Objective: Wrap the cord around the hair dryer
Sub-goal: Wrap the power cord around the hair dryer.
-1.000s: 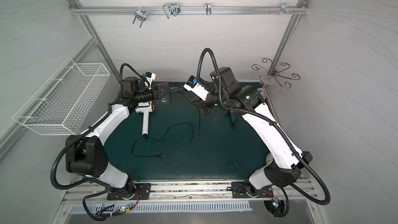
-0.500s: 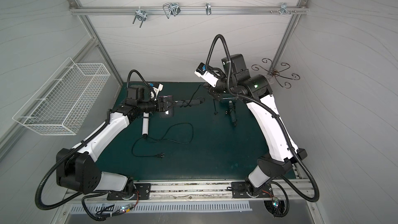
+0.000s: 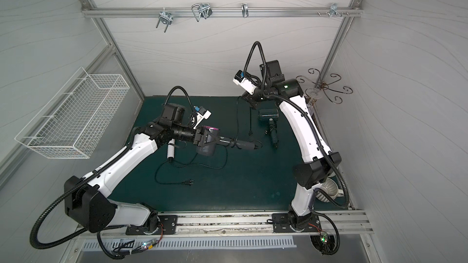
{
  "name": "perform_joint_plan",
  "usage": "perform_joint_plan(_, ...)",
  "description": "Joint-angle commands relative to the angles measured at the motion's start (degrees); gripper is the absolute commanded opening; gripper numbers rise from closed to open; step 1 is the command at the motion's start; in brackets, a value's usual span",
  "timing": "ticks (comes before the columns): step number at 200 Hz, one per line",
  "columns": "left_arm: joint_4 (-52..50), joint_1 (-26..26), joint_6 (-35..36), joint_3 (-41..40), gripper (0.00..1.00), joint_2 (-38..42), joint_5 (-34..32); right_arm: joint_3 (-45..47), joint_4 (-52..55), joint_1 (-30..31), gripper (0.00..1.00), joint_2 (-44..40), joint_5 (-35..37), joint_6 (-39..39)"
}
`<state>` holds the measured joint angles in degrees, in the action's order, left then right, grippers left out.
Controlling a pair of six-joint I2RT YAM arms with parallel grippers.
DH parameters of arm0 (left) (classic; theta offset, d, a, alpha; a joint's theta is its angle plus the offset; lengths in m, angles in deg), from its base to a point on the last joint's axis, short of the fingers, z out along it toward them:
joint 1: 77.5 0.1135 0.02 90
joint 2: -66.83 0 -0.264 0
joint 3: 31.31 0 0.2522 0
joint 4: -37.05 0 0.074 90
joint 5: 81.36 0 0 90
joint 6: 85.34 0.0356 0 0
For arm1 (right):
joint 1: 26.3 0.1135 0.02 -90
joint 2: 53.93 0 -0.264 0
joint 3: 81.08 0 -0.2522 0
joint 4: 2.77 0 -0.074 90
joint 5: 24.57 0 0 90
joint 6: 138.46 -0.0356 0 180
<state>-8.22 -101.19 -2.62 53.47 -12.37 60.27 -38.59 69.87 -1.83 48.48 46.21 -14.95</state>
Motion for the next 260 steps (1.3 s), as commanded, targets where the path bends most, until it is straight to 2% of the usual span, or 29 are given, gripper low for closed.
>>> perform_joint_plan(1, 0.79, -0.15, 1.60, 6.13, 0.00, 2.12, 8.36, 4.08, -3.96, -1.06, 0.00, -0.35, -6.31, -1.00)
perform_joint_plan(28, 3.34, -0.14, -0.73, 9.10, 0.00, 2.35, 12.37, 11.38, -6.13, -2.64, 0.00, -1.35, -12.25, -3.24)
perform_joint_plan(51, 6.72, 0.67, -3.35, 10.69, 0.00, 2.21, 14.80, 18.25, -10.59, -6.04, 0.00, -2.97, -21.04, -7.48)
perform_joint_plan(78, 15.92, 2.93, -10.93, 10.89, 0.00, 2.02, 17.05, 25.85, -15.63, -8.99, 0.00, -4.06, -29.44, -11.18)
perform_joint_plan(109, 25.74, 3.97, -18.54, 12.55, 0.00, 0.31, 18.25, 29.50, -16.73, -9.47, 0.00, -2.32, -34.57, -13.52)
perform_joint_plan(167, 39.70, 5.65, -30.02, 19.85, 0.00, -4.58, 17.01, 33.36, -21.43, -9.71, 0.00, -1.54, -40.04, -17.23)
perform_joint_plan(190, 45.76, 6.27, -35.25, 22.40, 0.00, -6.93, 16.59, 33.85, -21.19, -8.48, 0.00, -1.69, -39.15, -16.16)
perform_joint_plan(260, 53.13, 6.54, -41.23, 25.35, 0.00, -9.48, 15.79, 39.52, -31.41, -4.79, 0.00, -2.02, -37.31, -21.15)
